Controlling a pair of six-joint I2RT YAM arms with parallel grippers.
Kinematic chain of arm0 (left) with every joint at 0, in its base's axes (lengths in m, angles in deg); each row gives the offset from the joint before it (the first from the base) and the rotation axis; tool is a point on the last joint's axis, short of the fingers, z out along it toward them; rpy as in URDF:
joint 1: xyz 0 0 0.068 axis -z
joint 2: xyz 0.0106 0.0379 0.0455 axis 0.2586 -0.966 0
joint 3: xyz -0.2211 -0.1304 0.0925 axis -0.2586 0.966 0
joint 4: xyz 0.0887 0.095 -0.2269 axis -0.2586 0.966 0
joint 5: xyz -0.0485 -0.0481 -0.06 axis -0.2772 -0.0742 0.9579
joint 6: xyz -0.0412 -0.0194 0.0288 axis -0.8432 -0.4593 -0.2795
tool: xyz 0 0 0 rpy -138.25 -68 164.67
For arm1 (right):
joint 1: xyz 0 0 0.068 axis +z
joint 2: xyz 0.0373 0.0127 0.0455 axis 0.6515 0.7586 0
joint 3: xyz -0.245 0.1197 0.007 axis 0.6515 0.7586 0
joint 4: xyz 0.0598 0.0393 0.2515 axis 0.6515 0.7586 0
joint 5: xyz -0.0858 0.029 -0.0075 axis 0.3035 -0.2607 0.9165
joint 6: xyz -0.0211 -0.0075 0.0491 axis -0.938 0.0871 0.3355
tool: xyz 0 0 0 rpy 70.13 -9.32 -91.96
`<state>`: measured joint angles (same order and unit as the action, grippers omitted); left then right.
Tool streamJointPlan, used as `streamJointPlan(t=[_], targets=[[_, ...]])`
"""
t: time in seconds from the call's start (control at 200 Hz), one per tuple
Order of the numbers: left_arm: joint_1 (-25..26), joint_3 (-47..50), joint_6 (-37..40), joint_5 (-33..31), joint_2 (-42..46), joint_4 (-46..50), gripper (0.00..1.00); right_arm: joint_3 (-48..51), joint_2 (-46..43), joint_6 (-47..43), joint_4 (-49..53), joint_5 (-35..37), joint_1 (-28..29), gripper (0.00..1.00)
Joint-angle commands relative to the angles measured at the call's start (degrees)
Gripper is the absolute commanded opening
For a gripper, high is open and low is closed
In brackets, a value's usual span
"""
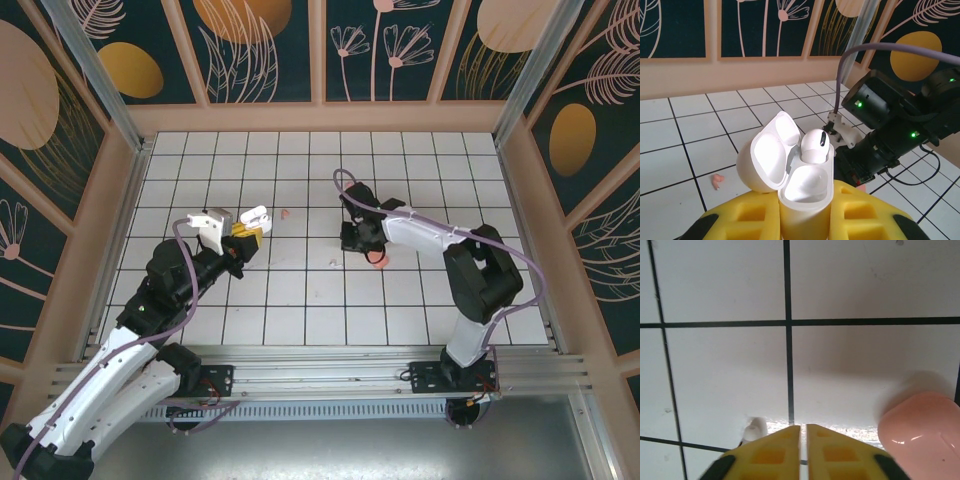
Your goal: Insert the wireless bluetooth earbuds into the charging case
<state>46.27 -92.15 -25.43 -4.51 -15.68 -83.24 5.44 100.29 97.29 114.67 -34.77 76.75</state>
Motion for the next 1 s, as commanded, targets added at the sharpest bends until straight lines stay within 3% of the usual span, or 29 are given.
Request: streamJointPlan(t=[0.0, 0.115, 0.996], targets=[[0.0, 0.3, -0.4, 0.7, -0.1, -3.1, 0.00, 1.6, 2.5, -3.2, -2.7, -2.6, 0.7, 0.05], [0.1, 0.3, -0.5, 0.8, -0.1, -3.2, 0.00, 3.0, 4.8, -3.3, -4.5, -3.6, 1.1, 0.00], [0.1, 1.0, -0.6, 1.4, -0.1, -3.6, 0.00, 8.2, 2.5, 4.5, -7.5, -6.0, 10.2, 0.00]])
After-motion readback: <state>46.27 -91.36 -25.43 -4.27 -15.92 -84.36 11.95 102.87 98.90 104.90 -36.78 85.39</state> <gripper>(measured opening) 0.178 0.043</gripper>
